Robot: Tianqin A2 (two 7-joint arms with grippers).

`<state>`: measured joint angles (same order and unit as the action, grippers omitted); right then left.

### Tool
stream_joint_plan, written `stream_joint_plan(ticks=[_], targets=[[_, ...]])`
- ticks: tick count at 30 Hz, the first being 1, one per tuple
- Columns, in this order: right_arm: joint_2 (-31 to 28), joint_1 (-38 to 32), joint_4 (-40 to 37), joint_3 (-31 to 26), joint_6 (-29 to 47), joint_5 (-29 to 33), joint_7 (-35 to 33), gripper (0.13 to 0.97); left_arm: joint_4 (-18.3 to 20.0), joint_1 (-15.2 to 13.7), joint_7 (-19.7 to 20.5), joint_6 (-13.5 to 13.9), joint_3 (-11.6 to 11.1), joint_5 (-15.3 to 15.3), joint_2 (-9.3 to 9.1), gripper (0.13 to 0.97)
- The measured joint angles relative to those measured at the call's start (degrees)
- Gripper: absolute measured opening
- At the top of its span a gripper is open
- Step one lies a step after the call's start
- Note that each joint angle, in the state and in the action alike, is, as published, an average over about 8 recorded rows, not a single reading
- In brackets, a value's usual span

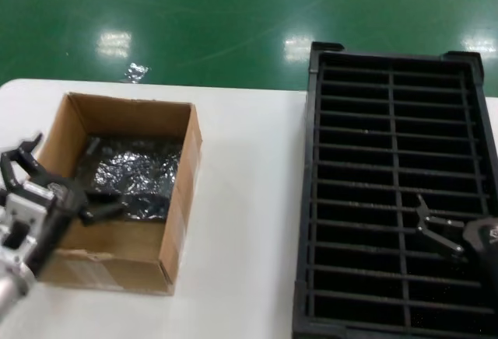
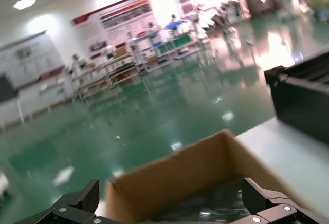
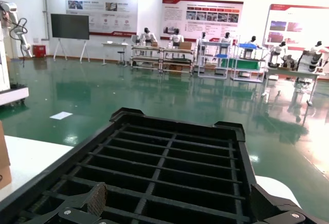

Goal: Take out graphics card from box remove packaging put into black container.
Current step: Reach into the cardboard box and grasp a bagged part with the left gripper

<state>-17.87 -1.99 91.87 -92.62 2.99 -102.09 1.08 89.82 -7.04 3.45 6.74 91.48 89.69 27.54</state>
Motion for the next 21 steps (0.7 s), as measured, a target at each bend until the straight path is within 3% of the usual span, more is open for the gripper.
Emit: stream_joint_plan(ticks=[4,10,15,21], targets=[[0.0,0.0,0.0,0.0,0.0,0.0,0.0,0.966,-5.1,-6.8,1.0,5.8,1.1,-7.5,4.56,0.966],[0.0,0.0,0.0,0.0,0.0,0.0,0.0,0.966,-14.8,-19.1,-3.3,16.7,8.1,-14.3,9.55,0.966],[0.0,0.0,0.0,0.0,0.0,0.0,0.0,0.966,-23.2,-28.3,-9.1,24.0,14.8,-18.7,9.84,0.966],[0.0,0.0,0.0,0.0,0.0,0.0,0.0,0.966,-31.9,-36.0,-15.6,27.3,20.8,-23.4,7.68,0.966]])
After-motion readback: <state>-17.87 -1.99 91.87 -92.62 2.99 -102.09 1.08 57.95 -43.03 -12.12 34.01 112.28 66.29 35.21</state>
